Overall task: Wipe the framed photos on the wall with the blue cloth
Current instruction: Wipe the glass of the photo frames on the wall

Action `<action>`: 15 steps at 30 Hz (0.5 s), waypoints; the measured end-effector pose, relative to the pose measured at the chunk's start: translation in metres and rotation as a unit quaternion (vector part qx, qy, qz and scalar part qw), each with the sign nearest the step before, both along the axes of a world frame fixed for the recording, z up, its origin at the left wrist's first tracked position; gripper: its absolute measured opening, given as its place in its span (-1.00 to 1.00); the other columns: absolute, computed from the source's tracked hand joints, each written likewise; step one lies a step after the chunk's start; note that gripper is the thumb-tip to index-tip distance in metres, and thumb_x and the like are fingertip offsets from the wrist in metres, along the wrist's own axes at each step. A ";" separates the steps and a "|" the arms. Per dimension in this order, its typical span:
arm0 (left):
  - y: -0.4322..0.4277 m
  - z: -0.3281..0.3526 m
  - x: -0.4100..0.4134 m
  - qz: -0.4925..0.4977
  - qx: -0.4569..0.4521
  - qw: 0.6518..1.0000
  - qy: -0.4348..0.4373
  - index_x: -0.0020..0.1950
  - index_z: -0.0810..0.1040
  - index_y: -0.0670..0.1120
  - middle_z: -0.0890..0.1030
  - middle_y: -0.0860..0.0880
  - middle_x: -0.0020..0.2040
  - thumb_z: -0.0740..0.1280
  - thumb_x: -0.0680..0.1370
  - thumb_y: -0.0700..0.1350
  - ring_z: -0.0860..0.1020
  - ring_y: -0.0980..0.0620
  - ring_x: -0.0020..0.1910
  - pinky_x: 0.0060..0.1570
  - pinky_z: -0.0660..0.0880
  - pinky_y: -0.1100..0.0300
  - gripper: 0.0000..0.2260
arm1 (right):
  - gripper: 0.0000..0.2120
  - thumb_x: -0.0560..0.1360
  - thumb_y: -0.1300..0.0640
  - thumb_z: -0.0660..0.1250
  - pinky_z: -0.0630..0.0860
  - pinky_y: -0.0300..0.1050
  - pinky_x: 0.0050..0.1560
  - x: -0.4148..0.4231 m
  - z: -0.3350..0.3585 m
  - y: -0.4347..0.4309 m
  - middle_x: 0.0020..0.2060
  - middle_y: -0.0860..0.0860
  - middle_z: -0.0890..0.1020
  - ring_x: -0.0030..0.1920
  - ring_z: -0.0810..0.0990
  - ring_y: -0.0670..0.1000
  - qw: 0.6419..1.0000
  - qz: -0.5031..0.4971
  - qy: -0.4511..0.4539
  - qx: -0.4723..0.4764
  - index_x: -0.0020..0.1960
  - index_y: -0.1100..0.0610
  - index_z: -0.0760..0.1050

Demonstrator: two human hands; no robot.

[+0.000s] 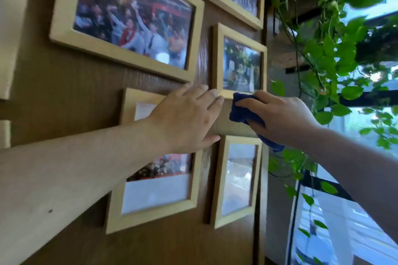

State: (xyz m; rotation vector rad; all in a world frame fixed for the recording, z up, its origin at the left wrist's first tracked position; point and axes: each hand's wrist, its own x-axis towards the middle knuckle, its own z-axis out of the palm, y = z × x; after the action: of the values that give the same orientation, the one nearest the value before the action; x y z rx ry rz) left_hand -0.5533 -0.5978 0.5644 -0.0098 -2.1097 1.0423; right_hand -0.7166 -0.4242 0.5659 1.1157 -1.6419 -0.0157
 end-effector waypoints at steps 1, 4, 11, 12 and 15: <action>0.004 -0.003 -0.006 -0.003 0.003 1.000 -0.008 0.47 0.18 -0.19 0.36 -0.21 0.44 0.09 0.50 0.29 0.29 -0.19 0.40 0.38 0.24 -0.15 -0.28 | -0.61 0.46 -0.02 0.27 0.32 -0.11 -0.45 -0.001 -0.005 0.004 -0.02 0.06 0.57 -0.31 0.57 0.19 1.000 -0.003 -0.005 0.004 0.28 0.00 0.39; 0.013 -0.012 -0.020 -0.030 0.013 0.999 -0.021 0.45 0.21 -0.19 0.41 -0.20 0.39 0.12 0.48 0.29 0.34 -0.18 0.36 0.36 0.29 -0.14 -0.28 | -0.62 0.47 0.00 0.27 0.31 -0.12 -0.45 0.001 -0.021 0.016 0.02 0.08 0.57 -0.31 0.57 0.20 0.999 -0.025 -0.014 0.024 0.27 0.01 0.40; 0.022 -0.044 -0.028 -0.103 0.064 0.991 -0.063 0.41 0.27 -0.19 0.48 -0.19 0.31 0.19 0.46 0.28 0.41 -0.18 0.28 0.31 0.33 -0.12 -0.30 | -0.53 0.50 -0.02 0.22 0.43 -0.06 -0.45 0.035 -0.064 0.040 0.03 0.08 0.56 -0.26 0.58 0.20 0.991 -0.110 -0.067 0.043 0.38 -0.01 0.24; 0.025 -0.051 -0.025 -0.121 0.068 0.988 -0.073 0.40 0.29 -0.20 0.48 -0.19 0.30 0.17 0.47 0.28 0.42 -0.19 0.26 0.29 0.34 -0.12 -0.31 | -0.50 0.50 -0.02 0.23 0.42 -0.06 -0.45 0.046 -0.072 0.046 0.03 0.08 0.57 -0.26 0.58 0.20 0.987 -0.132 -0.079 0.040 0.41 0.00 0.22; 0.034 -0.070 -0.020 -0.158 0.066 0.981 -0.094 0.40 0.28 -0.20 0.47 -0.20 0.32 0.08 0.46 0.28 0.42 -0.19 0.27 0.28 0.33 -0.11 -0.30 | -0.42 0.47 -0.02 0.28 0.32 -0.10 -0.41 0.070 -0.092 0.061 0.11 0.07 0.59 -0.18 0.61 0.22 0.978 -0.184 -0.098 0.020 0.44 0.03 0.21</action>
State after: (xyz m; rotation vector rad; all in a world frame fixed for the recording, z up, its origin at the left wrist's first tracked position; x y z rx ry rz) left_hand -0.5736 -0.5637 0.4944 -0.3788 -2.2497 0.7338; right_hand -0.6468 -0.3628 0.4736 0.8491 -2.0149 -0.1856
